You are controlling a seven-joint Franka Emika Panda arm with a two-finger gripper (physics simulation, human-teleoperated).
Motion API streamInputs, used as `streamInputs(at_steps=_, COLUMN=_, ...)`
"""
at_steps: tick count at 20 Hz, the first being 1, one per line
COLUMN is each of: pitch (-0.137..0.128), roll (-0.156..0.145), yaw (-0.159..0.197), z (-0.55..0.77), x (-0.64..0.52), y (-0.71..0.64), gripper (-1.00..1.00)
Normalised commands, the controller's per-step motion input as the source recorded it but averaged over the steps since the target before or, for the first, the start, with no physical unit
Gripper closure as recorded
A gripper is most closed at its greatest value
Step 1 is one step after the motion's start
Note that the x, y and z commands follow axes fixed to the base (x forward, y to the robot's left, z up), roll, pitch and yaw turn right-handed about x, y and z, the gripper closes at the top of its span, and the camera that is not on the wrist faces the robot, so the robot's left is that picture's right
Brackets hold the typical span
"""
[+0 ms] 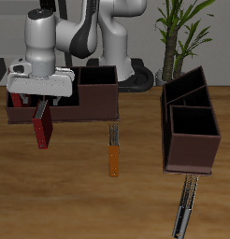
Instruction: Place the left red book into the back desk caddy's left compartment and place the right red book into the left desk caddy's right compartment and place the orange book into the left desk caddy's back compartment
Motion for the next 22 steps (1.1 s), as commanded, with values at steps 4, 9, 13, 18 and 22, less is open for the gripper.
streamInputs(at_steps=4, pitch=0.013, roll=-0.007, yaw=-0.019, z=-0.14, x=0.08, y=-0.01, gripper=-1.0)
streamInputs(at_steps=9, pitch=0.036, roll=-0.007, yaw=-0.019, z=-0.22, x=0.02, y=-0.01, gripper=-1.0)
streamInputs(at_steps=13, pitch=0.042, roll=-0.005, yaw=-0.018, z=-0.17, x=0.04, y=-0.04, gripper=-1.0)
streamInputs(at_steps=18, pitch=0.033, roll=0.007, yaw=-0.004, z=-0.19, x=0.03, y=-0.05, gripper=1.0)
streamInputs(at_steps=22, pitch=0.012, roll=0.007, yaw=-0.017, z=-0.06, x=0.0, y=0.03, gripper=1.0)
